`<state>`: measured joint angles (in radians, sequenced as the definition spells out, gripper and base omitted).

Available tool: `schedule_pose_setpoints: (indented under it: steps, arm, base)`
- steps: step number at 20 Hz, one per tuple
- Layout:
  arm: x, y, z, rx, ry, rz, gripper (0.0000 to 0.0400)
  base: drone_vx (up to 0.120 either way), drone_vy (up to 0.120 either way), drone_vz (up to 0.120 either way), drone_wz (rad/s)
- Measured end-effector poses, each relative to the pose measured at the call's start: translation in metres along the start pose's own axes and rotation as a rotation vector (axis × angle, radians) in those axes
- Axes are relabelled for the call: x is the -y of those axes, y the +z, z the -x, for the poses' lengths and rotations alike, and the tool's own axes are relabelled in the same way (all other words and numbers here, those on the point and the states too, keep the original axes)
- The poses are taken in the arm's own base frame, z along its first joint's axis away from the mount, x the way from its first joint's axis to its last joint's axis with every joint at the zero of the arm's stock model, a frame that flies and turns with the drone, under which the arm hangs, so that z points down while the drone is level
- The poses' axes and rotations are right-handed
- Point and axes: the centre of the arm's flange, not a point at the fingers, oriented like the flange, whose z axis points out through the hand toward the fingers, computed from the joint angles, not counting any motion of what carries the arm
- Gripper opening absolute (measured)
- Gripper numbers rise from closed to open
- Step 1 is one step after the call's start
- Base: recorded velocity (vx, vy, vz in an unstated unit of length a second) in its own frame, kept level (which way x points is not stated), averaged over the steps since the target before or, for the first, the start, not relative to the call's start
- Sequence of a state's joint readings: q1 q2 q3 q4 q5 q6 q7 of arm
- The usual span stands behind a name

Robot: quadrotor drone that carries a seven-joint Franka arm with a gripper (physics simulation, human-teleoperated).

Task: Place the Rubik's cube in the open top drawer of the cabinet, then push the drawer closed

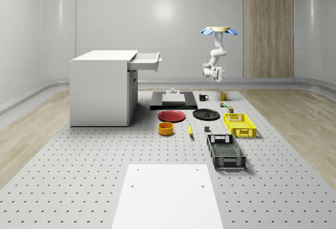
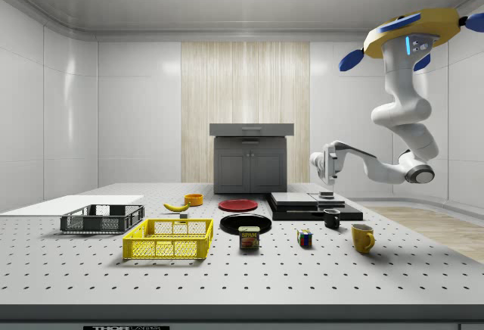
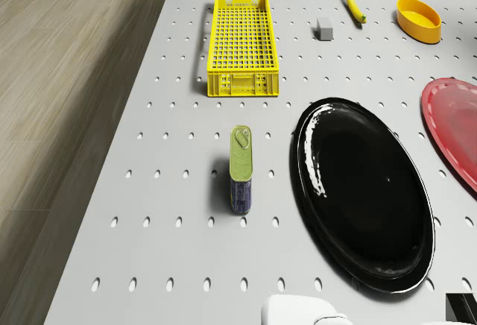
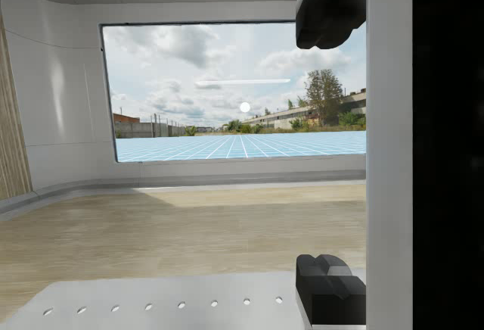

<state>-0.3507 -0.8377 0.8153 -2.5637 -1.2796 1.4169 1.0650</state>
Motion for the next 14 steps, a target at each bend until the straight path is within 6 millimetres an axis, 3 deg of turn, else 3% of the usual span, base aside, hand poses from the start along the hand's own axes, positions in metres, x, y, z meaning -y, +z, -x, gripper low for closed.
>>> schedule_pose_setpoints:
  steps: [3, 6, 14]
  arm:
    - [0.030, 0.010, 0.030, -0.314, -0.010, 0.316, 0.0400]
    - [0.048, 0.027, 0.049, -0.535, -0.018, 0.536, 0.0400]
    - [0.062, 0.055, 0.064, -0.795, -0.030, 0.788, 0.0400]
  base:
    - [0.120, 0.000, -0.120, 0.000]
    - [0.120, 0.000, -0.120, 0.000]
    - [0.120, 0.000, -0.120, 0.000]
